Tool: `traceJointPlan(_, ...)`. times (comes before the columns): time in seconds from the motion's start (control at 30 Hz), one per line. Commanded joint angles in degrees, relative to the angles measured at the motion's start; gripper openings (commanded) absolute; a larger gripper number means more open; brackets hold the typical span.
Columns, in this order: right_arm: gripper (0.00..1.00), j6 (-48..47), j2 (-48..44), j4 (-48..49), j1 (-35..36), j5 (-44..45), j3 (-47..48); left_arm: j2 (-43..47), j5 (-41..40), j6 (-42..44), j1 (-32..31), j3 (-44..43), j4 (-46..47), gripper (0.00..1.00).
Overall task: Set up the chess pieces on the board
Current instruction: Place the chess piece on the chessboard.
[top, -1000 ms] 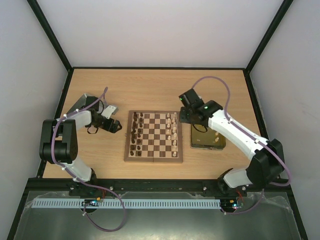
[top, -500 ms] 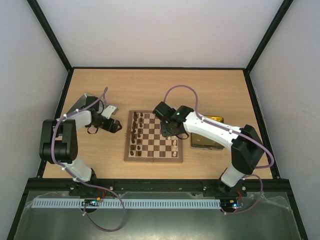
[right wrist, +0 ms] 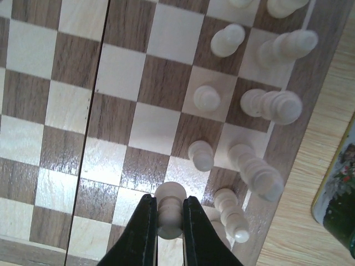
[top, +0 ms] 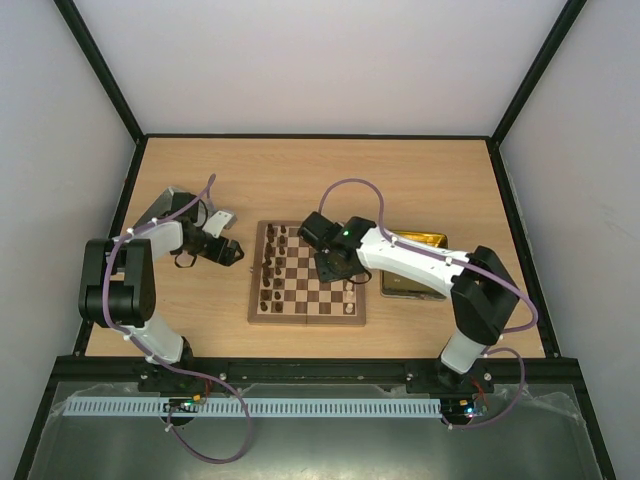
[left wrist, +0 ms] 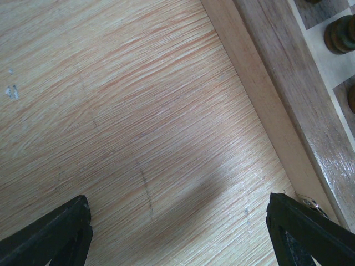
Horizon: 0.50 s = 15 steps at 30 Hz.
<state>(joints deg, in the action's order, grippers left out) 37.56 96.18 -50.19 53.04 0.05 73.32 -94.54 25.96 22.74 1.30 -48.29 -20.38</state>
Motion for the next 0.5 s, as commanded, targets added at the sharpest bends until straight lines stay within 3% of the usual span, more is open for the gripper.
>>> traceJointPlan(0.0,0.03,0.8,0.8,0.2,1.0,-0.8,-1.9,-1.1,-0.6,-0.2,0.0,0.8,-2.1,0.86)
traceJointPlan(0.47,0.03,0.3,3.9,1.3,1.3,0.4,-2.9,-0.7,-0.4,0.0,0.0,1.0,-2.1,0.87)
